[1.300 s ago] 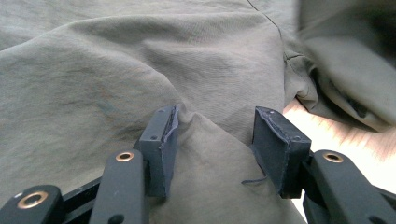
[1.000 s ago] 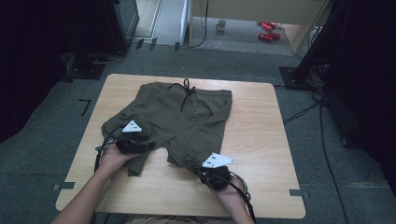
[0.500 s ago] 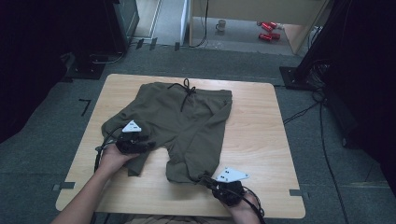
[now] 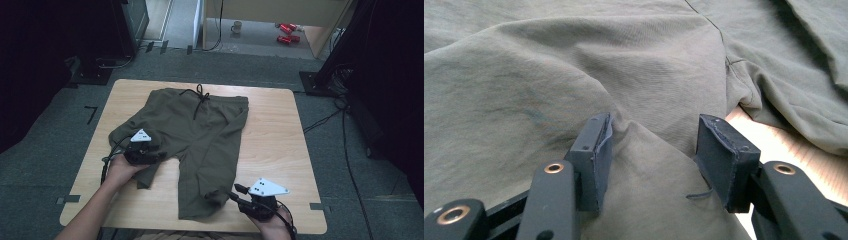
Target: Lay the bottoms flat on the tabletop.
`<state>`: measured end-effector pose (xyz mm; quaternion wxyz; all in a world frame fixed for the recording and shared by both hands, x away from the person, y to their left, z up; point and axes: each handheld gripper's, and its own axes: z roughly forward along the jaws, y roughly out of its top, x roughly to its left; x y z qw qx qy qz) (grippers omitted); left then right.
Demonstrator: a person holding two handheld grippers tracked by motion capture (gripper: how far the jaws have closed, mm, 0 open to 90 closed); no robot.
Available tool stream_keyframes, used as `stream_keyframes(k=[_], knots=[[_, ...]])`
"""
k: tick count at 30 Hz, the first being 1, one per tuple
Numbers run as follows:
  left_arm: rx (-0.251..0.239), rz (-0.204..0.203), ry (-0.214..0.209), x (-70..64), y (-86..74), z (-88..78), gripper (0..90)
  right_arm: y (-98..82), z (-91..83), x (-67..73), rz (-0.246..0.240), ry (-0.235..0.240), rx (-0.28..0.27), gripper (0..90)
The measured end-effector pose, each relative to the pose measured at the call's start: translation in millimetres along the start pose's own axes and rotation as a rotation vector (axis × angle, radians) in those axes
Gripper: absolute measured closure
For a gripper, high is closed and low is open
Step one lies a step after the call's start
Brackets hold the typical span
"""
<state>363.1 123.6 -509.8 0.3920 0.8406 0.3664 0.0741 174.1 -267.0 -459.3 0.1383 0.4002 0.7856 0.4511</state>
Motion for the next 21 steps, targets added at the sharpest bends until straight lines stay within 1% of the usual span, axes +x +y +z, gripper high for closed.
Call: stream_keyframes(k=[2, 4, 5, 7, 12, 16, 17, 19, 20, 21], knots=[[0.0, 0.0, 0.0, -0.1, 0.0, 0.0, 48.3, 2.0, -3.2, -2.9, -0.005, -0.028, -0.004, 65.2], [-0.001, 0.001, 0.0, -0.2, -0.1, 0.1, 48.2, 1.8, -2.6, -7.8, 0.011, -0.058, 0.004, 65.5], [0.0, 0.002, 0.0, -0.2, 0.0, 0.1, 48.1, 1.3, -1.6, -10.3, 0.026, -0.061, 0.008, 65.5], [0.002, 0.004, 0.0, -0.1, -0.1, -0.1, 48.0, 0.8, 1.5, -13.4, 0.03, -0.071, 0.01, 65.6], [-0.004, 0.002, 0.0, -0.3, -0.4, 0.3, 47.9, 4.8, 14.0, -18.1, 0.018, -0.083, 0.024, 65.7], [-0.003, 0.005, 0.002, -0.5, -0.3, 0.3, 47.8, 10.0, 26.4, -20.1, 0.019, -0.08, 0.028, 65.6], [-0.003, 0.005, 0.002, -0.5, -0.4, 0.3, 47.8, 11.3, 29.4, -19.2, 0.023, -0.076, 0.029, 65.5], [-0.003, 0.005, 0.002, -0.6, -0.4, 0.3, 47.8, 13.3, 35.5, -16.8, 0.014, -0.075, 0.032, 65.3], [-0.003, 0.007, 0.002, -0.6, -0.4, 0.3, 47.8, 14.8, 41.6, -13.8, 0.009, -0.069, 0.031, 65.3], [-0.003, 0.007, 0.002, -0.6, -0.4, 0.3, 47.8, 14.8, 41.6, -13.8, 0.009, -0.069, 0.031, 65.3]])
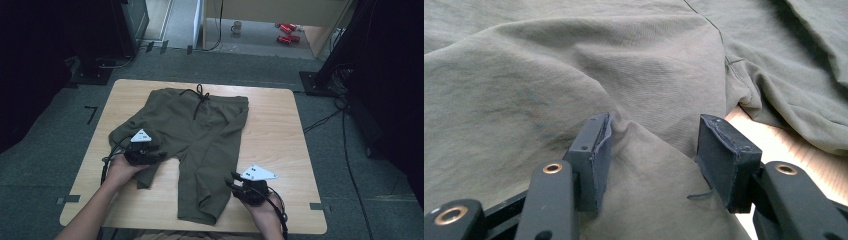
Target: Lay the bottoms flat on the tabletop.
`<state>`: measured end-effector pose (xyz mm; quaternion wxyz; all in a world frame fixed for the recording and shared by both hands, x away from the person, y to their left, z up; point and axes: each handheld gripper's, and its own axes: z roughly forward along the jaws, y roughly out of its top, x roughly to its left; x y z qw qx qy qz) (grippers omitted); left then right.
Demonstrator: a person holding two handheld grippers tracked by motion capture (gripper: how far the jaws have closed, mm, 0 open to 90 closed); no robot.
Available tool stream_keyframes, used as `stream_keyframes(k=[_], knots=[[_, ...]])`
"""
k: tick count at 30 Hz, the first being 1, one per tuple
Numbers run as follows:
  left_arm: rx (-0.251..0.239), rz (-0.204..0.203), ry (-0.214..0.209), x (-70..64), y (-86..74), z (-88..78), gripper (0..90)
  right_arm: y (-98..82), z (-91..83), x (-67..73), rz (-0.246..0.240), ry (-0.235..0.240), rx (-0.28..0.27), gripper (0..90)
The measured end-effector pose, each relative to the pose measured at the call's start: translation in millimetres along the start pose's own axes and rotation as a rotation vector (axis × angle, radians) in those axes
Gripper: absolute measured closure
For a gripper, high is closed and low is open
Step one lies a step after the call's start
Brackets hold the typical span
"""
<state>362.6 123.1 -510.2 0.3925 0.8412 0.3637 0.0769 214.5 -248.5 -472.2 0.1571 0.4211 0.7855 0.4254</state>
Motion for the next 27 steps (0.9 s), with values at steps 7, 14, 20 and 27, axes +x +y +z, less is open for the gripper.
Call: stream_keyframes(k=[7, 14, 20, 27], knots=[[-0.001, 0.004, 0.001, -0.2, 0.0, 0.2, 47.6, 5.2, 20.0, 5.8, -0.007, -0.001, -0.006, 64.9], [0.0, 0.011, 0.004, -0.5, 0.1, 0.5, 47.5, 13.6, 46.1, 7.9, 0.0, 0.01, -0.013, 63.5], [0.001, 0.014, 0.004, -0.6, 0.1, 0.5, 47.4, 20.1, 71.4, 6.2, 0.015, 0.017, -0.017, 61.5], [-0.006, 0.019, 0.005, -0.8, 0.0, 1.4, 47.2, 29.4, 94.0, 1.1, 0.002, -0.013, -0.011, 57.3]])
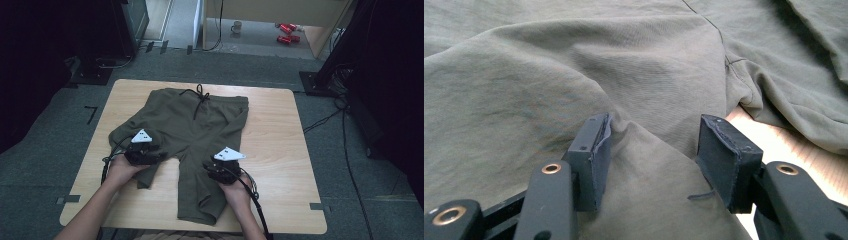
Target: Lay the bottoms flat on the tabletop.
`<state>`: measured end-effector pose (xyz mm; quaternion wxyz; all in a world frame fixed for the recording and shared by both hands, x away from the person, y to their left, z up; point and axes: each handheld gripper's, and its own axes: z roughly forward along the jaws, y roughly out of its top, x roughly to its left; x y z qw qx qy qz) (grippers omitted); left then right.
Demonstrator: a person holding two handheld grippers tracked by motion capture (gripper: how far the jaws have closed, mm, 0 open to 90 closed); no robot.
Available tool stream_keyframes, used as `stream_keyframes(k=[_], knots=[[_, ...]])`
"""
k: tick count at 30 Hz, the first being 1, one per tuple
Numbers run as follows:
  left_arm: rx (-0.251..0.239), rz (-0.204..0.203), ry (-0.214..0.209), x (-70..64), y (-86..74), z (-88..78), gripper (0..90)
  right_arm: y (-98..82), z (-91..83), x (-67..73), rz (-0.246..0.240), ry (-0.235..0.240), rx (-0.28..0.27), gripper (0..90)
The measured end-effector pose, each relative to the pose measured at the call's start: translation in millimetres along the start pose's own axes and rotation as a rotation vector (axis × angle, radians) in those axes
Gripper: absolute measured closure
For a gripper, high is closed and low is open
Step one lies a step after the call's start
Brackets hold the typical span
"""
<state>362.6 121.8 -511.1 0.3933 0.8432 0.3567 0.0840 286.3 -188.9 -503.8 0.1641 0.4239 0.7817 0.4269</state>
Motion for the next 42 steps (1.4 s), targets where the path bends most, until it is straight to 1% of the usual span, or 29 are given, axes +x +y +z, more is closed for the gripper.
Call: stream_keyframes(k=[2, 4, 7, 9, 10, 11, 13, 15, 16, 17, 18, 19, 20, 25, 28, 32, 33, 34, 35, 37, 39, 42], knots=[[0.0, 0.001, 0.0, -0.1, 0.0, 0.0, 47.2, 2.5, 5.8, -1.8, 0.015, -0.002, 0.005, 54.9], [-0.001, 0.0, -0.001, 0.0, -0.1, 0.0, 47.2, 4.0, 12.5, -3.7, 0.022, -0.014, 0.009, 52.3], [-0.001, 0.001, 0.0, 0.0, -0.1, 0.0, 47.2, 4.7, 23.0, -6.6, 0.041, -0.02, 0.034, 51.5], [0.0, 0.002, 0.0, -0.1, -0.1, 0.0, 47.1, 4.4, 27.8, -6.7, 0.029, -0.035, 0.042, 52.0], [-0.001, 0.003, 0.0, -0.1, -0.1, 0.0, 47.1, 4.0, 29.8, -6.3, 0.02, -0.046, 0.049, 52.8], [-0.001, 0.003, 0.0, -0.1, -0.2, 0.0, 47.1, 3.1, 32.5, -4.9, 0.005, -0.068, 0.062, 55.5], [-0.001, 0.004, 0.0, -0.1, -0.2, 0.0, 47.1, 3.0, 32.6, -4.4, 0.0, -0.076, 0.062, 57.0], [-0.001, 0.005, 0.001, -0.2, -0.2, 0.1, 47.1, 2.8, 32.5, -3.6, -0.011, -0.092, 0.065, 62.0], [0.0, 0.005, 0.002, -0.3, -0.2, 0.1, 47.0, 2.5, 31.9, -3.9, -0.018, -0.105, 0.063, 67.7], [0.0, 0.006, 0.002, -0.4, -0.2, 0.1, 47.0, 2.5, 31.9, -3.9, -0.018, -0.105, 0.063, 67.7], [0.001, 0.01, 0.002, -0.4, -0.2, 0.0, 46.9, 2.2, 31.4, -4.1, -0.017, -0.108, 0.063, 70.6], [0.002, 0.011, 0.002, -0.4, -0.3, 0.0, 46.8, 1.7, 30.6, -4.5, -0.015, -0.112, 0.063, 74.7], [0.001, 0.011, 0.002, -0.4, -0.3, 0.0, 46.8, 1.2, 30.0, -4.8, -0.011, -0.111, 0.062, 77.0], [0.001, 0.013, 0.002, -0.3, -0.4, 0.0, 46.9, 0.0, 26.7, -9.6, -0.008, -0.112, 0.064, 84.0], [0.0, 0.015, 0.001, -0.2, -0.5, 0.0, 46.9, 0.9, 24.2, -10.6, 0.005, -0.114, 0.082, 86.9], [0.0, 0.015, 0.001, -0.2, -0.6, 0.0, 46.9, 2.1, 17.2, -12.9, 0.006, -0.117, 0.103, 87.8], [0.0, 0.016, 0.001, -0.2, -0.6, 0.0, 46.9, 2.2, 14.8, -13.6, 0.007, -0.117, 0.099, 87.9], [0.0, 0.015, 0.0, -0.1, -0.6, -0.1, 46.9, 3.1, 7.2, -15.6, 0.018, -0.114, 0.082, 88.0], [-0.001, 0.014, 0.0, -0.1, -0.6, 0.0, 46.9, 3.1, 7.2, -15.6, 0.018, -0.114, 0.082, 88.0], [-0.001, 0.016, 0.0, 0.0, -0.7, -0.1, 46.9, 3.8, -1.2, -18.1, 0.031, -0.108, 0.065, 87.8], [-0.002, 0.018, 0.002, -0.4, -0.9, 0.0, 46.9, 3.6, -9.4, -21.7, 0.043, -0.111, 0.049, 87.8], [-0.009, 0.02, 0.004, -0.7, -1.9, 0.0, 46.9, 2.3, -21.1, -27.3, 0.047, -0.125, 0.048, 87.9]])
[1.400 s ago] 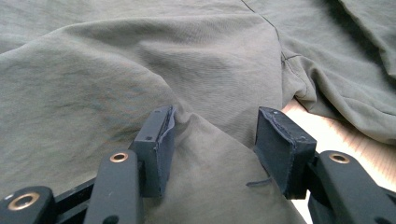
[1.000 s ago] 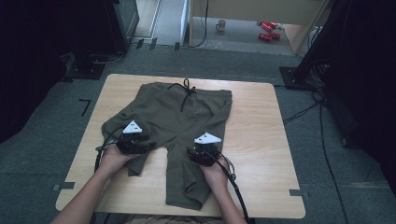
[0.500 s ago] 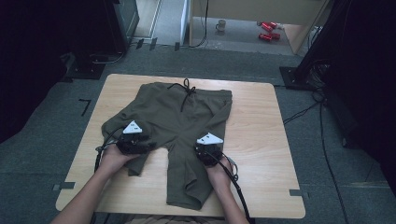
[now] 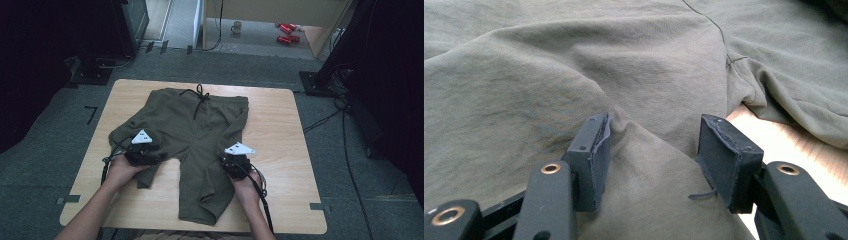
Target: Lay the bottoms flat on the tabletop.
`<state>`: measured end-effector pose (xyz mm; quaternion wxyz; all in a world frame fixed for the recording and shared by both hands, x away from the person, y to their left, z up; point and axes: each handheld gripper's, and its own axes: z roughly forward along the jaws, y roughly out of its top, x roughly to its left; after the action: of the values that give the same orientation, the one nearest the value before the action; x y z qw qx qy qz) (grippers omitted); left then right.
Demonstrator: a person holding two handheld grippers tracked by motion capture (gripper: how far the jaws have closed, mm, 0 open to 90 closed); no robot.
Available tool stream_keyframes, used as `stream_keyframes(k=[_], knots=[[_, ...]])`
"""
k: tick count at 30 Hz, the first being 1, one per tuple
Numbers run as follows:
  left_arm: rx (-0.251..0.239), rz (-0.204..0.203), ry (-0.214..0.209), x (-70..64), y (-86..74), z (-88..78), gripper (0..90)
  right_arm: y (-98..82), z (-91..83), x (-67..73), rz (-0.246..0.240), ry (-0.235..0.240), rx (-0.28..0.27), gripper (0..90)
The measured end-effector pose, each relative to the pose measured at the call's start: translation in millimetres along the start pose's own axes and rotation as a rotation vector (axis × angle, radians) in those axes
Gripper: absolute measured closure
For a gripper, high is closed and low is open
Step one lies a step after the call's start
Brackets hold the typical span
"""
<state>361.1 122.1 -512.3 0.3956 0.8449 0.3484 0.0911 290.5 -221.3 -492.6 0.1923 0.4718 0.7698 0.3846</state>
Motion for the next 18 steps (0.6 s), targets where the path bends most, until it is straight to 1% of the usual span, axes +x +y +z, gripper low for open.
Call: stream_keyframes(k=[3, 6, 9, 14, 16, 17, 18], knots=[[0.0, 0.001, 0.0, 0.0, 0.0, 0.0, 46.9, -1.3, -12.5, -5.6, 0.011, -0.009, -0.009, 87.9], [0.0, 0.001, 0.002, -0.2, -0.1, 0.0, 46.9, -2.0, -23.8, -9.1, 0.002, -0.022, -0.017, 87.9], [0.005, -0.002, 0.013, -0.8, 0.4, -0.3, 47.1, -5.0, -33.4, -13.6, 0.001, -0.036, -0.018, 87.9], [0.013, -0.004, 0.022, -0.4, 0.4, -1.6, 47.1, -15.3, -48.4, -23.4, 0.021, -0.06, -0.012, 87.8], [0.013, -0.008, 0.022, 0.0, 0.3, -1.8, 47.1, -20.4, -54.4, -29.2, 0.034, -0.075, -0.011, 87.8], [0.013, -0.009, 0.023, 0.1, 0.3, -1.9, 47.1, -26.2, -60.7, -36.2, 0.048, -0.086, -0.008, 87.8], [0.014, -0.008, 0.024, 0.2, 0.2, -2.1, 47.1, -26.2, -60.7, -36.2, 0.048, -0.086, -0.008, 87.8]])
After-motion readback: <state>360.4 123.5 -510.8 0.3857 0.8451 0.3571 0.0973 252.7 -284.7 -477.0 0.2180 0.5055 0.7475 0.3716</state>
